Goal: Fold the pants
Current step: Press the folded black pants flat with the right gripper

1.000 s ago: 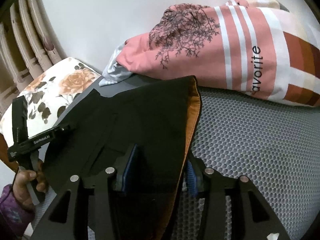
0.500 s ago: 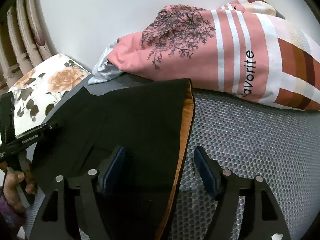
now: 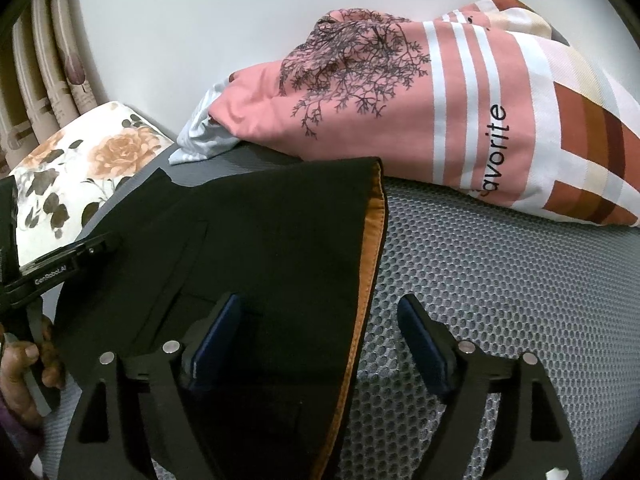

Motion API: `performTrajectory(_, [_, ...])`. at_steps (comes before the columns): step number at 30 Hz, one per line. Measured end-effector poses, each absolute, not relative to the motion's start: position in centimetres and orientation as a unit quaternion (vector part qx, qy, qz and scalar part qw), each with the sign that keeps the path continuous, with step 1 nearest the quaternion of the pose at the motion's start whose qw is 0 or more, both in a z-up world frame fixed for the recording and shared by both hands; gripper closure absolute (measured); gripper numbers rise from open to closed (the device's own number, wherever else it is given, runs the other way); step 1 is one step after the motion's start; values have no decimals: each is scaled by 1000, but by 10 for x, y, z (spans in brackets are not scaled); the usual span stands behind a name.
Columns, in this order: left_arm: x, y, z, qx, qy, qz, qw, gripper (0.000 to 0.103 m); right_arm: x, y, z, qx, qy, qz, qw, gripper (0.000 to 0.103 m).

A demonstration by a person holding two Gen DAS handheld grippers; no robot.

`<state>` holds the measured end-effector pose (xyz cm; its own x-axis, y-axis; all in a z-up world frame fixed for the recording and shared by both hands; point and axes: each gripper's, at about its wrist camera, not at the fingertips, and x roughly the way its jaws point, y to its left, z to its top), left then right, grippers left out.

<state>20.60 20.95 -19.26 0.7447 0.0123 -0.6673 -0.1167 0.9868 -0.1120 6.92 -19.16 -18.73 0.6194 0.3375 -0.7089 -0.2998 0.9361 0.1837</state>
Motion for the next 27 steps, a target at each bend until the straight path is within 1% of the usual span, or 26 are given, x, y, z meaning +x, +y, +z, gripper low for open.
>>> performTrajectory(7, [206, 209, -192, -72, 355, 36, 931, 59, 70, -191, -188, 20, 399, 175, 900, 20])
performTrajectory(27, [206, 210, -192, -67, 354, 41, 932, 56, 72, -190, -187, 13, 403, 176, 898, 15])
